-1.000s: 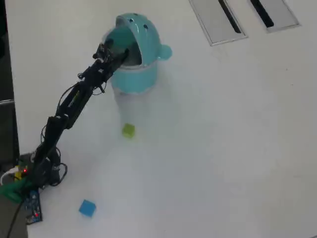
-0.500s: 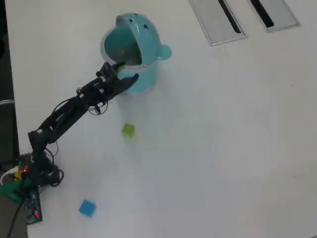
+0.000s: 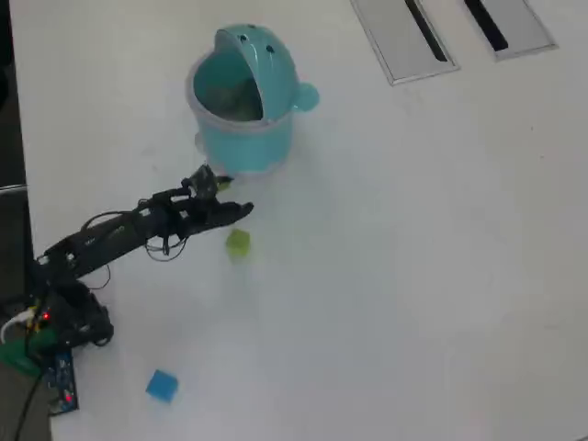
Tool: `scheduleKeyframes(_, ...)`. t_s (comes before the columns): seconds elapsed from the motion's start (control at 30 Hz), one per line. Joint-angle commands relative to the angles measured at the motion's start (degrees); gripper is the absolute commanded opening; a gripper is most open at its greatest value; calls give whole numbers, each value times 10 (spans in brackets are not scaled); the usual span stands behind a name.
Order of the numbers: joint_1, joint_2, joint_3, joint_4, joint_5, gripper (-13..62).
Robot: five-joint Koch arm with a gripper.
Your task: Grasp RGB lego blocks and put them in the bin one by one.
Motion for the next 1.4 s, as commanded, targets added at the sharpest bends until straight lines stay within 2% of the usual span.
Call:
scheduleKeyframes(0.0,13,26,-6,-37,-16,337)
scheduleKeyframes(0.3,56,28,76,-35,-25,337)
scheduleKeyframes(0.57,40,8,118,-27,-26,338)
scheduleKeyframes(0.87,32,-45,163,-108,-52,338)
scheduleKeyframes(1.13,56,-94,160,-192,-194,348)
scheduleKeyframes(1.37,46,-93,165,-214,-212,353)
